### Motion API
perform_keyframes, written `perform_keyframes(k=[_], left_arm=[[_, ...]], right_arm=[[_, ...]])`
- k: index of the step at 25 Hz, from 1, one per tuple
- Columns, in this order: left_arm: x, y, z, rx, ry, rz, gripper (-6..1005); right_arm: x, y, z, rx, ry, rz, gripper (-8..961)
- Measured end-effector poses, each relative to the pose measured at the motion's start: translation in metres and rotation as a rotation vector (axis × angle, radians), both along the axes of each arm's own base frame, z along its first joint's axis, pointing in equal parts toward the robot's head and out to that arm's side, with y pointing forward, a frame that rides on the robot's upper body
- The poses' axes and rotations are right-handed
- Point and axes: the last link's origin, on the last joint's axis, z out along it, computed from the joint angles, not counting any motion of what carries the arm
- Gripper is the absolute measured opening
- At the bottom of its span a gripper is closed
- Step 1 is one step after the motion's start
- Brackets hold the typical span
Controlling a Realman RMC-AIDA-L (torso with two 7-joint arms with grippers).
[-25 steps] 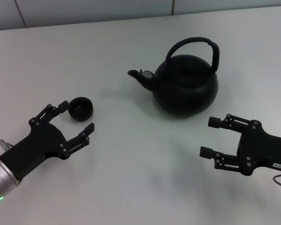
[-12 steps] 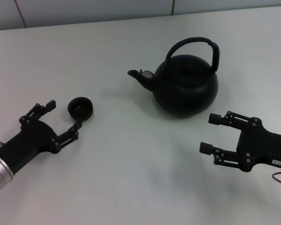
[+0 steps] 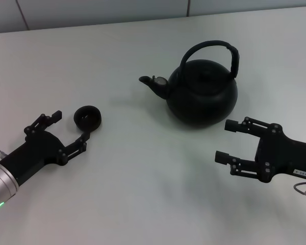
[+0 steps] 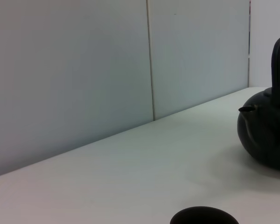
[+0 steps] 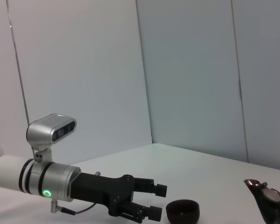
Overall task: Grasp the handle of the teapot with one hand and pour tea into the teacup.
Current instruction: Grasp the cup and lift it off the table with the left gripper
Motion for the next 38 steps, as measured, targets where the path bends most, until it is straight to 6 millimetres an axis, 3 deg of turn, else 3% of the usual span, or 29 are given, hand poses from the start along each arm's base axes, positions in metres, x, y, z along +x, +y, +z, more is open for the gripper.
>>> perform_keyframes(k=[38], left_arm=[[0.008, 0.018, -0.008, -0.047, 0.021, 0.026, 826]], right_arm=[[0.002, 0.002, 0.001, 0.011, -0.019, -0.008, 771]])
